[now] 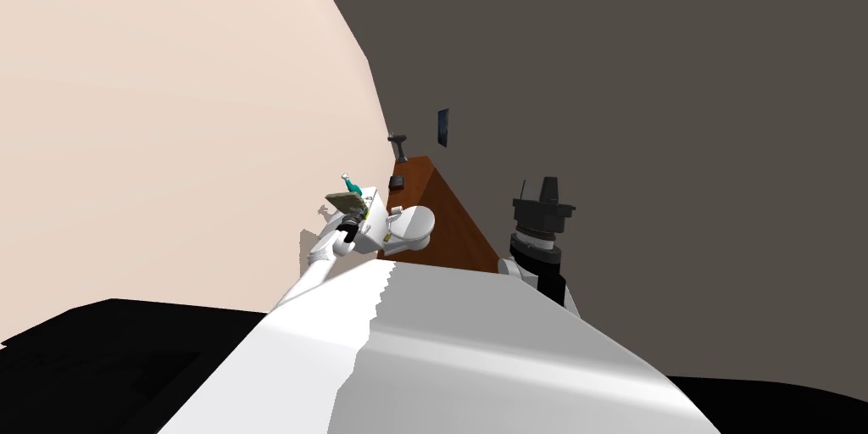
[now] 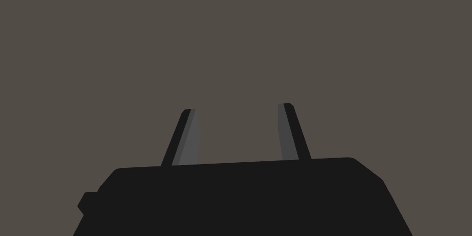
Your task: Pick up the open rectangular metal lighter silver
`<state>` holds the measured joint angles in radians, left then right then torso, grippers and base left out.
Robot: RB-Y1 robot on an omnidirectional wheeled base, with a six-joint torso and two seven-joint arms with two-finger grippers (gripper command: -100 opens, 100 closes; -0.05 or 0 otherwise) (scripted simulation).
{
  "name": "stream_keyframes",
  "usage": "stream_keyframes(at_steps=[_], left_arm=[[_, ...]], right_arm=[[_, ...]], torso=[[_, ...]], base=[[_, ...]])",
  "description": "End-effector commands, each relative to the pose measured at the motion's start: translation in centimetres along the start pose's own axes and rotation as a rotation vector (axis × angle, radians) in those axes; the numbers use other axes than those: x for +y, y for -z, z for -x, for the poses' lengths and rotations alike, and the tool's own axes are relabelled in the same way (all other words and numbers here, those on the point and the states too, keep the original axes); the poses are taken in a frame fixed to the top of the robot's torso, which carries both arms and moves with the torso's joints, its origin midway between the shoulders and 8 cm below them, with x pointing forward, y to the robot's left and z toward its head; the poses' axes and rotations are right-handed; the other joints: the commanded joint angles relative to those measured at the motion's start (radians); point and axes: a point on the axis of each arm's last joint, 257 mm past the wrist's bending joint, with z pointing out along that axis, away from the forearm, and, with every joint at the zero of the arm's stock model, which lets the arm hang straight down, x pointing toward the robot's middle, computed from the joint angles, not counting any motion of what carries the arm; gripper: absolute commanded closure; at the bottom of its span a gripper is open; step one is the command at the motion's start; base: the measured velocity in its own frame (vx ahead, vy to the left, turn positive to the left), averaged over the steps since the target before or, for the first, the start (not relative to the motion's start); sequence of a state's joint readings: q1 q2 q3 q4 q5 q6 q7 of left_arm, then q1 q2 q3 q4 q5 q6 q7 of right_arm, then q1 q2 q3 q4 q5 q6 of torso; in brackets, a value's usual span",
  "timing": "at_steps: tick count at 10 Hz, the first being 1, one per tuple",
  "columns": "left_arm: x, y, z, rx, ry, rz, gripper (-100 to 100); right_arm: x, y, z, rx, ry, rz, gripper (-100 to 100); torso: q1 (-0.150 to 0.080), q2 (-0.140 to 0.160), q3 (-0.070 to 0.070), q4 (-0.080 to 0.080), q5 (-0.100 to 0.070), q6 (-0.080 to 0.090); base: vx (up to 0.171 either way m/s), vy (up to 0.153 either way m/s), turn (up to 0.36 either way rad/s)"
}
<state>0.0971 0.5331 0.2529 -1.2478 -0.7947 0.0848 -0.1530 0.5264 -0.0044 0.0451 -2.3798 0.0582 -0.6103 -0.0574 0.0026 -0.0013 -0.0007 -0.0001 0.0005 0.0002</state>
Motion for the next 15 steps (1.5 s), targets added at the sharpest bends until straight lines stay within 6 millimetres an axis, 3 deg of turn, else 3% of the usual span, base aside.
stream_keyframes(at_steps=[1,6,7,8,15], left_arm=[[-0.3,-0.4,-0.2,-0.002,-0.024,0.003,-100],[-1.3,-1.3,-0.7,-0.004,-0.067,0.007,-100],[-1.3,-1.3,-0.7,-0.004,-0.071,0.006,0],[-2.2,-1.8,-0.7,-0.003,-0.073,-0.003,-100],[-6.1,-3.6,-0.7,-0.001,-0.076,-0.042,-100]], right_arm=[[0.0,0.0,0.0,0.0,0.0,0.0,0],[0.0,0.0,0.0,0.0,0.0,0.0,0],[0.0,0.0,0.0,0.0,0.0,0.0,0],[0.0,0.0,0.0,0.0,0.0,0.0,0],[0.0,0.0,0.0,0.0,0.0,0.0,0]], torso=[[0.0,0.0,0.0,0.0,0.0,0.0],[0.0,0.001,0.0,0.0,0.0,0.0],[0.0,0.001,0.0,0.0,0.0,0.0],[0.0,0.001,0.0,0.0,0.0,0.0],[0.001,0.0,0.0,0.0,0.0,0.0]], base=[[0.006,0.005,0.044],[0.001,0.003,0.036],[0.0,0.0,0.0],[-0.001,0.009,0.077],[-0.001,0.015,0.064]])
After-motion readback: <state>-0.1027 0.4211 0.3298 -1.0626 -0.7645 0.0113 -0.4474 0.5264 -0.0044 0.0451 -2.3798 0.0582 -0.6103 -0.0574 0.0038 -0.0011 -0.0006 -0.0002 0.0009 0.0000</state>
